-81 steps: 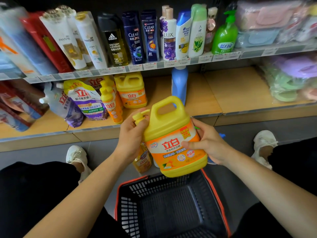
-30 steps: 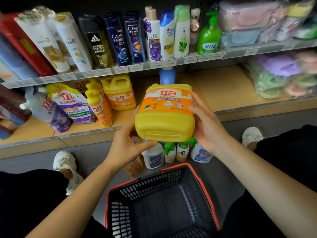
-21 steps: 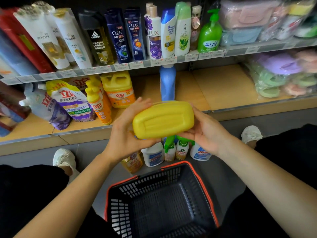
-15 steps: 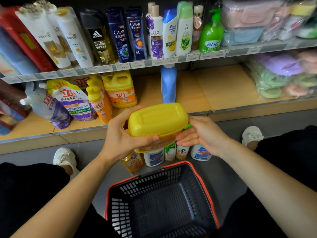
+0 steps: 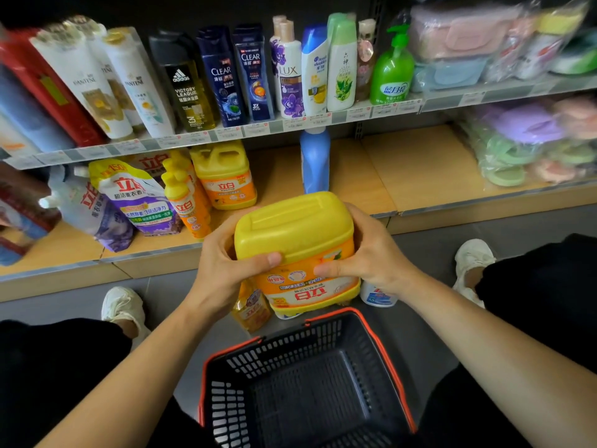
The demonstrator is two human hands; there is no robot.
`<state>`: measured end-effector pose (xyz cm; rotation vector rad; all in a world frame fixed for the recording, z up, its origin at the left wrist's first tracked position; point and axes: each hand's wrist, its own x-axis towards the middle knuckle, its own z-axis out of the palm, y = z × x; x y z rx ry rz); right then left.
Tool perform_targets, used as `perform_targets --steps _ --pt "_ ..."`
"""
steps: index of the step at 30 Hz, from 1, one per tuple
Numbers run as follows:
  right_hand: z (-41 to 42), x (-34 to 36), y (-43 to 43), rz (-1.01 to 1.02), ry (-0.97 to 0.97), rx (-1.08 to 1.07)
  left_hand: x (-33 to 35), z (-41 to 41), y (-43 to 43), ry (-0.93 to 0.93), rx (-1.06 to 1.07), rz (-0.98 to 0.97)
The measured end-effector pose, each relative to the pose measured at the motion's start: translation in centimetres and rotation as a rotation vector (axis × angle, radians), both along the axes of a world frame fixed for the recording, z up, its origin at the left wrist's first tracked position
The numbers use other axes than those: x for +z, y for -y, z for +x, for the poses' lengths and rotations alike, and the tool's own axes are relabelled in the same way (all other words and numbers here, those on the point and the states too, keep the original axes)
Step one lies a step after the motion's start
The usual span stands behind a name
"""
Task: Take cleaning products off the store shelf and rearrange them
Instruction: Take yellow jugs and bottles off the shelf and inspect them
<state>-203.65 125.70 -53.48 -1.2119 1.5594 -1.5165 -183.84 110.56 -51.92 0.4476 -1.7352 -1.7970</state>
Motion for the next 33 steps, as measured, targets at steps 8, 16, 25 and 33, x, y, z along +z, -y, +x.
perform_targets --steps 8,16,25,33 --pt "1.3 0.2 -0.7 0.059 -0.289 -0.082 0.5 -0.3 -1.3 0.239 -0.004 -0.631" --pt "2.5 0.7 -0.8 0.129 -0.387 -0.063 -0.2 -1.4 -2.5 0.160 -0.062 -1.070" --pt "2.6 -0.1 -0.6 0.131 -0.324 -0.105 -1.9 -1.4 -2.8 -0.056 0.089 -1.365" --pt "2.0 -0.4 -0.4 0.144 -0.233 -0.185 -2.4 -1.2 -2.4 -0.004 0.185 -1.226"
